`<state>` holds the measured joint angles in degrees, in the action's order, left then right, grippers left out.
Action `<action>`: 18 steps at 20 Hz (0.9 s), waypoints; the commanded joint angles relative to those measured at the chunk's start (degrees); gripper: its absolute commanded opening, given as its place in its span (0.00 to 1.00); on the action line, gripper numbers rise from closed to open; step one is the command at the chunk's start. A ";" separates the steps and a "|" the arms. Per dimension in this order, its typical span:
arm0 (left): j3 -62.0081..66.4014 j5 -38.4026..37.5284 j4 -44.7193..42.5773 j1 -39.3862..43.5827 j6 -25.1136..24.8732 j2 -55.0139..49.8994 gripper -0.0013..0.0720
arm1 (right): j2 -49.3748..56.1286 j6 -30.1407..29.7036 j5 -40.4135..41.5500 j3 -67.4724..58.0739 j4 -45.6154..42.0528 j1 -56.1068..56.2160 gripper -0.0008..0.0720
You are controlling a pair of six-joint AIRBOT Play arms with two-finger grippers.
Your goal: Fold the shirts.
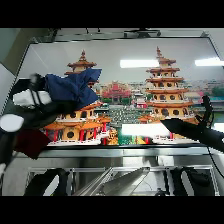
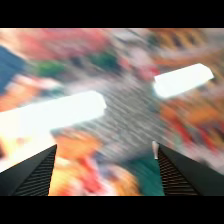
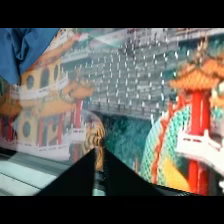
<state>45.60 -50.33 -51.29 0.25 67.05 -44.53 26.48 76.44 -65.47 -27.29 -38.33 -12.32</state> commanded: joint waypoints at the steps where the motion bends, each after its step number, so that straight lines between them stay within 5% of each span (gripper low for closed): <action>1: 8.63 0.39 -8.57 -15.69 -0.07 -8.83 0.98 | 0.85 0.00 0.85 0.02 -0.48 0.02 0.62; 5: 15.91 -1.36 -8.59 -23.71 -0.24 -24.81 1.00 | 3.78 0.00 1.68 0.02 -0.72 0.02 0.74; 10: 28.35 1.46 -8.63 -18.12 -0.59 -45.75 1.00 | 8.20 0.00 4.63 0.02 -0.68 0.02 0.74; 15: 39.87 -3.37 -8.74 -12.85 -0.55 -58.58 0.97 | 12.72 -0.02 6.36 0.02 -0.66 0.02 0.74; 16: 41.86 -5.25 -8.74 -12.39 -0.52 -60.13 0.80 | 13.46 0.00 6.34 0.02 -0.66 0.02 0.73; 18: 46.27 -11.76 -8.68 -12.31 -0.59 -62.23 0.02 | 14.21 -0.07 6.10 0.02 -0.68 0.02 0.72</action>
<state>86.08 -55.31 -59.96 -13.13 66.43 -102.32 39.07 76.44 -59.64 -27.29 -39.00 -12.32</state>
